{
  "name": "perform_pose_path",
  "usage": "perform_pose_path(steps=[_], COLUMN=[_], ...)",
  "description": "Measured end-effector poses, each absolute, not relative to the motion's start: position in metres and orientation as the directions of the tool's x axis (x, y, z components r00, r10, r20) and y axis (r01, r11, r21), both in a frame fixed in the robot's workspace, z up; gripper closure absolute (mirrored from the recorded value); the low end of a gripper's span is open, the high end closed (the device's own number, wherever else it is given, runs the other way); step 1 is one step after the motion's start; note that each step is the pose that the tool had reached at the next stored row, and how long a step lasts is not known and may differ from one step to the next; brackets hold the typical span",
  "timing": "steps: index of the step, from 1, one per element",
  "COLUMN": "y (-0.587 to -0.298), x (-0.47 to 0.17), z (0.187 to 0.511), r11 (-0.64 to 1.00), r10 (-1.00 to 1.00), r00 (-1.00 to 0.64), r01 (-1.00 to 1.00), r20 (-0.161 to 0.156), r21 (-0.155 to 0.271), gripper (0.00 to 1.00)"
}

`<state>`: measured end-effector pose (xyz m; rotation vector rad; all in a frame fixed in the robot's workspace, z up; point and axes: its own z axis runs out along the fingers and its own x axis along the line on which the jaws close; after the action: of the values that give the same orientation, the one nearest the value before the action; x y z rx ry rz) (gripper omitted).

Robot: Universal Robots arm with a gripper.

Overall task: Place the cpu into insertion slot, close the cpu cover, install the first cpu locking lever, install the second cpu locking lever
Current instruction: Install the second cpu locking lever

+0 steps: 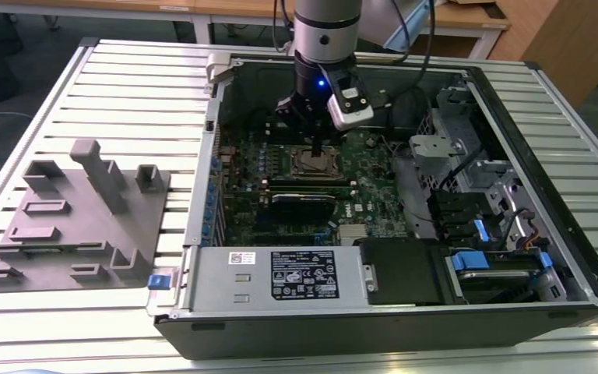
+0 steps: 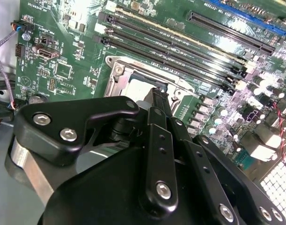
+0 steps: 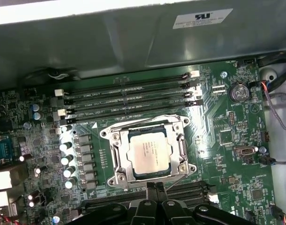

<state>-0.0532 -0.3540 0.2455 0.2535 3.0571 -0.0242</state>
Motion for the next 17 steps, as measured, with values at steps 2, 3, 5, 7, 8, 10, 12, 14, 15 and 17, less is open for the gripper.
perform_pose_path(steps=[2, 3, 5, 7, 8, 10, 12, 14, 15, 17], y=[-0.3550, -0.3555, -0.3566, -0.3579, -0.3585, -0.3595, -0.3608, -0.3618, -0.3621, -0.3621], x=[-0.0532, -0.0532, -0.0532, -0.0532, -0.0534, -0.0539, -0.0543, -0.0548, -0.0549, -0.0549], z=[0.2451, 0.2449, 0.2446, 0.2444, 0.2442, 0.2438, 0.2432, 0.2427, 0.2425, 0.2425], r11=[0.987, 0.987, 0.988, 0.989, 0.989, 0.989, 0.990, 0.990, 0.990, 0.990], r10=[0.161, 0.159, 0.153, 0.148, 0.145, 0.142, 0.141, 0.140, 0.139, 0.139], r00=[-0.984, -0.984, -0.985, -0.986, -0.986, -0.987, -0.987, -0.987, -0.987, -0.987], r01=[0.162, 0.160, 0.155, 0.149, 0.147, 0.144, 0.143, 0.142, 0.141, 0.141], r20=[-0.075, -0.075, -0.076, -0.076, -0.076, -0.076, -0.076, -0.076, -0.076, -0.076], r21=[-0.011, -0.011, -0.014, -0.015, -0.016, -0.017, -0.018, -0.018, -0.018, -0.018], gripper=[0.89, 0.89, 0.89, 0.89, 0.89, 0.89, 0.89, 0.89, 0.89, 0.89])
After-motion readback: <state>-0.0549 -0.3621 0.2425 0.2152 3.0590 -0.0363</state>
